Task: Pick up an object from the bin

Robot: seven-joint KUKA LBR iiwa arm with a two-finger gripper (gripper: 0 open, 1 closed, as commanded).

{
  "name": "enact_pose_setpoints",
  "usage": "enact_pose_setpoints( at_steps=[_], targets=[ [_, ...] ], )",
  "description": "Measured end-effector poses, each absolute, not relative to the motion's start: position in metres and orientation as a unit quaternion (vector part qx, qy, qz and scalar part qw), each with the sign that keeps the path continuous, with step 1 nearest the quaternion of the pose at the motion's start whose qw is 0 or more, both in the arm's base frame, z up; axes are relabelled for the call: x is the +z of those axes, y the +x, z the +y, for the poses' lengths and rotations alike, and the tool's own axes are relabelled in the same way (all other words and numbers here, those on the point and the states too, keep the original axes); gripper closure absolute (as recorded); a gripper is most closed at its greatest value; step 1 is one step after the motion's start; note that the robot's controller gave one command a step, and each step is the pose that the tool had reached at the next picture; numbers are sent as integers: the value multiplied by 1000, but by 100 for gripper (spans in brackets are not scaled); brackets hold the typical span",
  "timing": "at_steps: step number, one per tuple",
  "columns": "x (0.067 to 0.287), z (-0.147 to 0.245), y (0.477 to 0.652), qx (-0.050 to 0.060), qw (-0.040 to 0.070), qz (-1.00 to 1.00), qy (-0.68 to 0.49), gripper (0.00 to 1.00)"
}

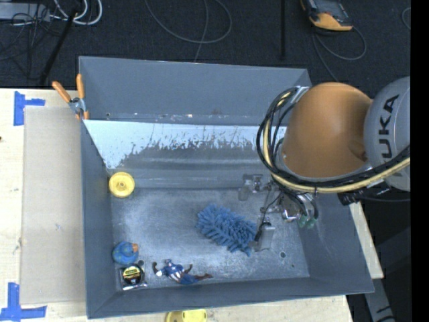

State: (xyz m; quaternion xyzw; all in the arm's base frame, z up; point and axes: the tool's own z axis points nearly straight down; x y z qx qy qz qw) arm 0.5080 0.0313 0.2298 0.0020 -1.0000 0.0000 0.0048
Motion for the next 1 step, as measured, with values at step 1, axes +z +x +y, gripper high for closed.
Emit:
enact_pose_setpoints(
  at_steps=[1],
  targets=[
    [234,31,509,0,1,-1000,1,0]
  ],
)
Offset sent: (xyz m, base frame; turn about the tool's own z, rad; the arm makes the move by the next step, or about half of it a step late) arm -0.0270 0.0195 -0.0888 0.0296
